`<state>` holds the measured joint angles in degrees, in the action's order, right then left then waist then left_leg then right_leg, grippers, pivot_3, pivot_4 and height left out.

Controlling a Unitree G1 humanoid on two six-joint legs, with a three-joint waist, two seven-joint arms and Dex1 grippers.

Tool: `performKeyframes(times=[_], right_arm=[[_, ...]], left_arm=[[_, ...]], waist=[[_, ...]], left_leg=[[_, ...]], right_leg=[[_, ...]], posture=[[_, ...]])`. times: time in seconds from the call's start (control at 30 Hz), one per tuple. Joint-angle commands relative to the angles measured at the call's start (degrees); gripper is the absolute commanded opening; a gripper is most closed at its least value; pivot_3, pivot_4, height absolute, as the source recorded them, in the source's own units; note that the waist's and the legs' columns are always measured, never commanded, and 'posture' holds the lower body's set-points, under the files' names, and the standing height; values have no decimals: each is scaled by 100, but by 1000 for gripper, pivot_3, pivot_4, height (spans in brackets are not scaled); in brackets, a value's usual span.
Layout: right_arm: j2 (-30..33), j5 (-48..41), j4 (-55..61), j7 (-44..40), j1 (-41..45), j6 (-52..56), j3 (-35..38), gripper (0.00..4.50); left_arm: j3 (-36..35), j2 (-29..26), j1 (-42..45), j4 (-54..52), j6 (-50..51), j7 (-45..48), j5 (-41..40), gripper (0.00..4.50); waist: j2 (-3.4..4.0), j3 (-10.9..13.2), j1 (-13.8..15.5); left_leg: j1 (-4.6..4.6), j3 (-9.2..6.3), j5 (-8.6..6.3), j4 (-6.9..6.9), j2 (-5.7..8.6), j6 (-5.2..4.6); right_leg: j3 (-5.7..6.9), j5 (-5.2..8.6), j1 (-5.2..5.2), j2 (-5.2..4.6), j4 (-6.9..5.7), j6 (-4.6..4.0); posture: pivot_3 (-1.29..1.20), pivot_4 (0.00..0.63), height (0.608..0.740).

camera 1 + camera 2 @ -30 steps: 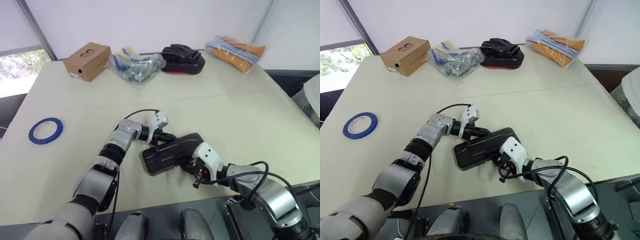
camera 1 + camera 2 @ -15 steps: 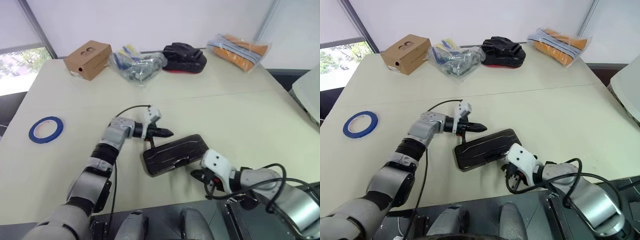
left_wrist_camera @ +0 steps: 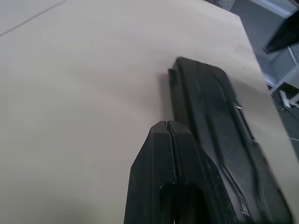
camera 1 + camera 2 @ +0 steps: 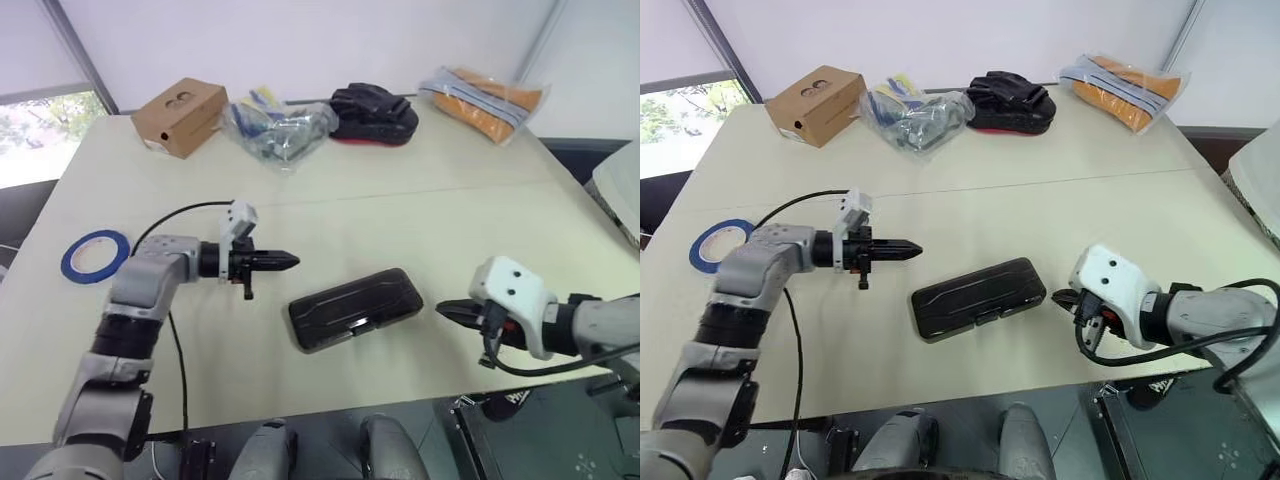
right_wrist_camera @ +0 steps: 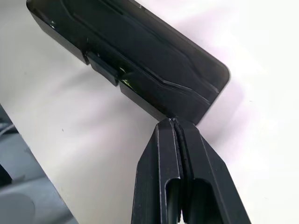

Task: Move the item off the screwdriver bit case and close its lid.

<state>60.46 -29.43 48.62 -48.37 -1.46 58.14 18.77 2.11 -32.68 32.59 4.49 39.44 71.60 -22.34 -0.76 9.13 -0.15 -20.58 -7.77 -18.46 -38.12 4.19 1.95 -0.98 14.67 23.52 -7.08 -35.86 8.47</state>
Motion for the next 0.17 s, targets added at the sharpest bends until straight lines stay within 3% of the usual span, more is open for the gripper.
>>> performKeyframes(times=[0.03, 0.17], right_arm=[[159, -31, 0, -193, -109, -223, 348, 26], [292, 56, -220, -401, -311, -479, 539, 26]], left_arm=[[-228, -269, -192, -600, 308, -7, -394, 0], [-289, -586, -515, -1163, 558, -49, -691, 0]], waist=[[0, 1, 24], [2, 3, 57]], left_leg=[[1, 1, 0, 0, 0, 0], [0, 3, 0, 1, -1, 0]], right_leg=[[0, 0, -1, 0, 1, 0], [0, 0, -1, 0, 7, 0]], posture=[[0, 150, 740], [0, 150, 740]])
